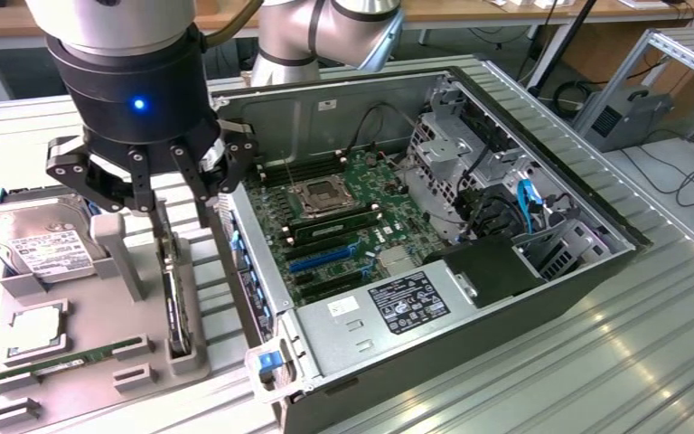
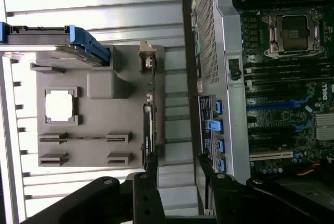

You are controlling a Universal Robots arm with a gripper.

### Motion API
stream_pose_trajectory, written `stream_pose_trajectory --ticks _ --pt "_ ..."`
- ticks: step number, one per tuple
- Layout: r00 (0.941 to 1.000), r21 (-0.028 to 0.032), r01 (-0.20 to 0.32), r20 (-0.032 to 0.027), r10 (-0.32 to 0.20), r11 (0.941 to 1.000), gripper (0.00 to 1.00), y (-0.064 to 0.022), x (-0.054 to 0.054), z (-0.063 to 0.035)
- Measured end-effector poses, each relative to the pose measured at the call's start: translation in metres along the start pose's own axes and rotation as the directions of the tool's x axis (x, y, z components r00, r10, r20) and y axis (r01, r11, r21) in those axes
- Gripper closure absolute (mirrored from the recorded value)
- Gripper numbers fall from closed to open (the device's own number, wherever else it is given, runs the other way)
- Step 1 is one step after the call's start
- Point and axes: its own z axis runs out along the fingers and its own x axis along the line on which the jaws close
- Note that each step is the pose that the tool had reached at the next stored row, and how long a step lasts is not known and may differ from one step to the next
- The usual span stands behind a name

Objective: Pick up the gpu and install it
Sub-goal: 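Pick up the gpu and move the gpu toward the slot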

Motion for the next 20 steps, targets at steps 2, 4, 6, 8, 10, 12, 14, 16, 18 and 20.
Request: stream_pose_trajectory --ticks 2,4,6,8,10,12,14,16,18,20 --pt "1.0000 0.0001 0.000 0.0000 0.000 1.0000 0.58 -0.0001 0.001 0.0003" --pt "1.0000 0.0000 0.000 -0.0001 0.000 1.0000 0.58 -0.0002 0.002 0.0006" --pt "1.0000 0.0001 0.000 0.0000 0.000 1.0000 0.58 -0.0003 0.003 0.0008" --pt "1.0000 0.0000 0.000 0.0000 0.000 1.0000 0.58 -0.0003 0.004 0.0011" --pt "1.0000 0.0001 0.000 -0.0001 0.000 1.0000 0.58 -0.0004 0.005 0.0012" --pt "1.0000 0.0001 0.000 -0.0001 0.000 1.0000 0.58 -0.0005 0.006 0.0015" --pt "1.0000 0.0000 0.000 0.0000 0.000 1.0000 0.58 -0.0006 0.007 0.0017" --pt "1.0000 0.0000 0.000 -0.0001 0.000 1.0000 0.58 -0.0008 0.009 0.0020" --pt "1.0000 0.0001 0.000 -0.0001 0.000 1.0000 0.58 -0.0009 0.010 0.0022" --pt "1.0000 0.0000 0.000 0.0000 0.000 1.0000 0.58 -0.0010 0.012 0.0026"
